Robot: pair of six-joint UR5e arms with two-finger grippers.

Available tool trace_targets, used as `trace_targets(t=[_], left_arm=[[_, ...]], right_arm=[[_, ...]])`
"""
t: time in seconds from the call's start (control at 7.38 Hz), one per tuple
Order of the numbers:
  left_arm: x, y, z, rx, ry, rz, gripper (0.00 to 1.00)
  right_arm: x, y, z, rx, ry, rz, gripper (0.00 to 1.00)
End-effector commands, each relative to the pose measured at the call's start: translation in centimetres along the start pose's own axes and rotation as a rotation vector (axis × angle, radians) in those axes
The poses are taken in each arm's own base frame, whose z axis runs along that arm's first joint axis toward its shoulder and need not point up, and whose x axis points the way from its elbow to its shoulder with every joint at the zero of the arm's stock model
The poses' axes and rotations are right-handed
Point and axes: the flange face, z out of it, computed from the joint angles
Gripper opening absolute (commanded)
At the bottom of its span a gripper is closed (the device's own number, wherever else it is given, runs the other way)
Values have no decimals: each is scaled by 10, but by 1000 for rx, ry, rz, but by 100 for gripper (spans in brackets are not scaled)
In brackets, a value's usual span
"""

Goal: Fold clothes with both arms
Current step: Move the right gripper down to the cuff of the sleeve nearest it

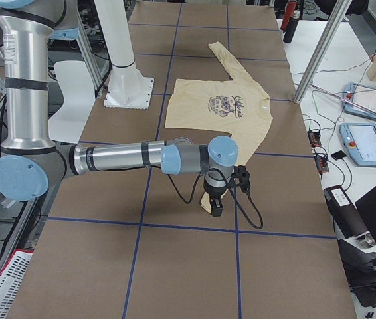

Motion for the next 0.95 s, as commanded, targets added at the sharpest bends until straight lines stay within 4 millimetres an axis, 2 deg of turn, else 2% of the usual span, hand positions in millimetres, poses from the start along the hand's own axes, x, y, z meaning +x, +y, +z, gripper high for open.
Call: trace_targets(t=[0.0,0.14,0.27,0.41,0.68,0.81], left_arm=[[23,-22,-18,67,11,77,99],[38,-34,-27,90,60,104,99],[49,-31,-29,91,145,114,99],[50,-29,-26,84,179,116,99],[42,-36,-17,83,182,115,99],[44,-38,-16,89,184,123,99]], right_arm=[[-86,-71,4,76,-28,-133,100],[-88,-83,30,38,-40,-80,100],[-120,-91,52,46,-52,-100,100],[-123,-90,72,85,-59,-152,100],[-74,-72,125,140,-71,-225,100],[-54,-58,140,136,-67,-223,100]])
